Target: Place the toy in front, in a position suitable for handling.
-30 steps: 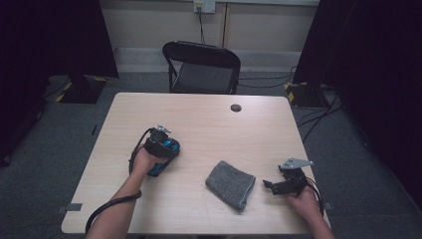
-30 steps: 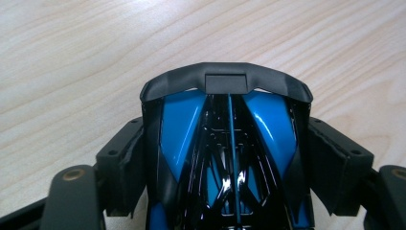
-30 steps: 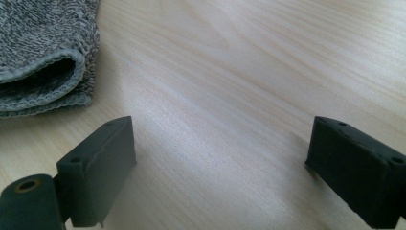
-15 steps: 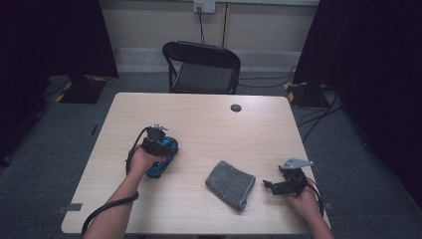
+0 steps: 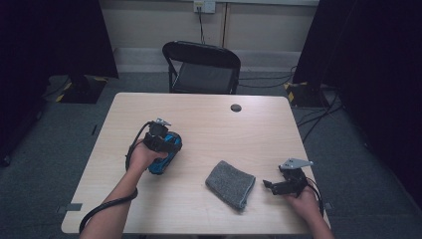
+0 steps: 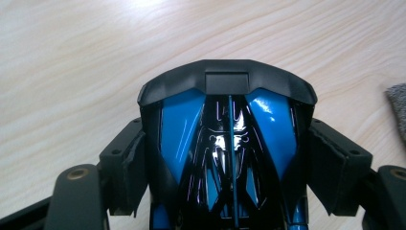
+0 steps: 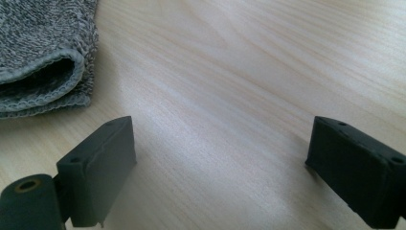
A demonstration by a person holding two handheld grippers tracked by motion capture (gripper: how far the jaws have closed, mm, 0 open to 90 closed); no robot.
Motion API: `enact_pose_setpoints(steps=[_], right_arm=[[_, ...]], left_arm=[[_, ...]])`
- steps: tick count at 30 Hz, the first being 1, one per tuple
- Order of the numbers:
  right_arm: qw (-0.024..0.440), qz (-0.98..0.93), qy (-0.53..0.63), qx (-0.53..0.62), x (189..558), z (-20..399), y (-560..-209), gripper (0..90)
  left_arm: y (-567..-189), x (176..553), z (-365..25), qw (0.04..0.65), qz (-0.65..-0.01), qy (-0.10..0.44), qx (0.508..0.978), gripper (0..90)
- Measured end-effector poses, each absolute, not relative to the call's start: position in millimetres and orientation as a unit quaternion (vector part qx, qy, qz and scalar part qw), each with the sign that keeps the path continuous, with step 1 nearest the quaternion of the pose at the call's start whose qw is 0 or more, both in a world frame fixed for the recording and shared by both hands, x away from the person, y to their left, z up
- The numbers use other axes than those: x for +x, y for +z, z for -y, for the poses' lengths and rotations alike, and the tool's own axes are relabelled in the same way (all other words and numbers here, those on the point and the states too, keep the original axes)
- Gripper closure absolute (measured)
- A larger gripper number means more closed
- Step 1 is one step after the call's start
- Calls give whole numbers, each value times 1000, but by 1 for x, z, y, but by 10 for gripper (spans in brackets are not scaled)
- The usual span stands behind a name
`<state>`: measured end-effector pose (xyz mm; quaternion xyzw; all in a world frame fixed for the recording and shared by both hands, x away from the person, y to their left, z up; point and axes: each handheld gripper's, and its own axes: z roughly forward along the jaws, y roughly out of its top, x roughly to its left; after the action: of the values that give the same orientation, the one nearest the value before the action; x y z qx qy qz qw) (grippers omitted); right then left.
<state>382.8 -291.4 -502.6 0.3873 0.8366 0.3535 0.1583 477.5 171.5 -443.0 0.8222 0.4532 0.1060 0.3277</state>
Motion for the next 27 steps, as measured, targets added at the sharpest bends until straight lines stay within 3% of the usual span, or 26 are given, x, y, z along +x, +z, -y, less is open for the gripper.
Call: enact_pose_setpoints(steps=[14,27], right_arm=[[158,-837,354,387,383,291,-503,88],[158,-837,354,387,383,291,-503,88]], left_arm=[[-453,495,-124,316,-406,95,852,257],[-474,503,-105,290,-381,85,874,256]])
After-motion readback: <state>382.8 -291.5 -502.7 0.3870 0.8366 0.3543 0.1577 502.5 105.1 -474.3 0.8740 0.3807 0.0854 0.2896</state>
